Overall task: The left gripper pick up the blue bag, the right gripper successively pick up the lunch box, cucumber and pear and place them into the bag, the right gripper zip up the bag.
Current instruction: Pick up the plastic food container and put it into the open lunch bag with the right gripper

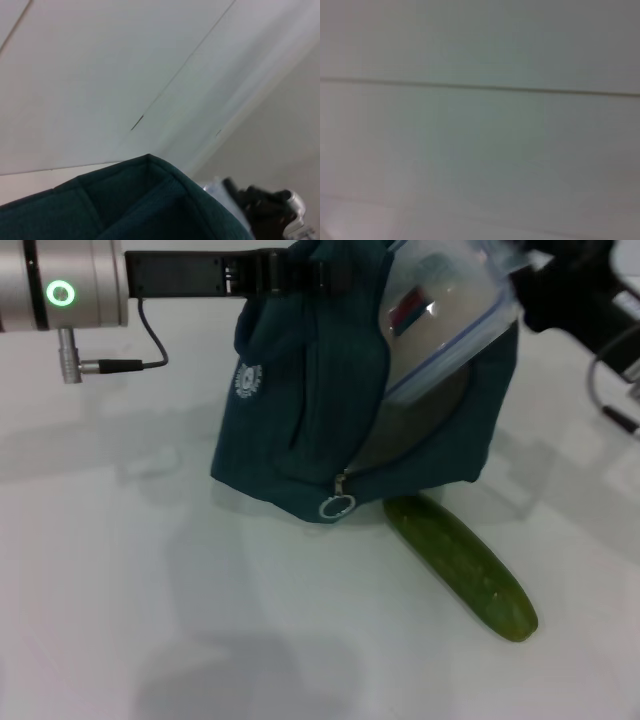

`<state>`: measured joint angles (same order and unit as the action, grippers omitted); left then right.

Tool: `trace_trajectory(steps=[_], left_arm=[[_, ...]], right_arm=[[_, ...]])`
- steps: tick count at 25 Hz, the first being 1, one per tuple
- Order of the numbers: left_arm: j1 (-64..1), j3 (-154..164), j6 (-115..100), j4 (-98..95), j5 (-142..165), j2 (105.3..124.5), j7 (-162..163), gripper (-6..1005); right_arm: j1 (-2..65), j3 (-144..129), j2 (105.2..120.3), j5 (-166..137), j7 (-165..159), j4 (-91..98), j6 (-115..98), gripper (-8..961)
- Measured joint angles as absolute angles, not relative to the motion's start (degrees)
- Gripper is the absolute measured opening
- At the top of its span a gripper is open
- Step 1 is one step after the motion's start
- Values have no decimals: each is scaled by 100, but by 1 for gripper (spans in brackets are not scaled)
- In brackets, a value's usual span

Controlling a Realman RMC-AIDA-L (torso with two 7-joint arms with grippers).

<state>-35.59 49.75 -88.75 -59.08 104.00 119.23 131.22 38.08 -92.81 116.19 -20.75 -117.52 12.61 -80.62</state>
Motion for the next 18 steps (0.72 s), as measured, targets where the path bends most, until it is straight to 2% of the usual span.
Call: trace_trajectory(steps=[7,13,18], left_arm=[[-3600,4975,-8878,-5896,10388,11902,13108,43],[-3604,4982,-8881,-5896,10387,11909,13047,43],[-3588,4974,-8884,-5897,10387,11920,13037,43]], right_arm=[[3869,-10894,11619,-1344,-11572,1882,-6912,128],[4003,-11276,11619,-1234,-11501,1998,-6705,133],[3846,-11271,11618,-1191,-11521,2055,-6682,137]])
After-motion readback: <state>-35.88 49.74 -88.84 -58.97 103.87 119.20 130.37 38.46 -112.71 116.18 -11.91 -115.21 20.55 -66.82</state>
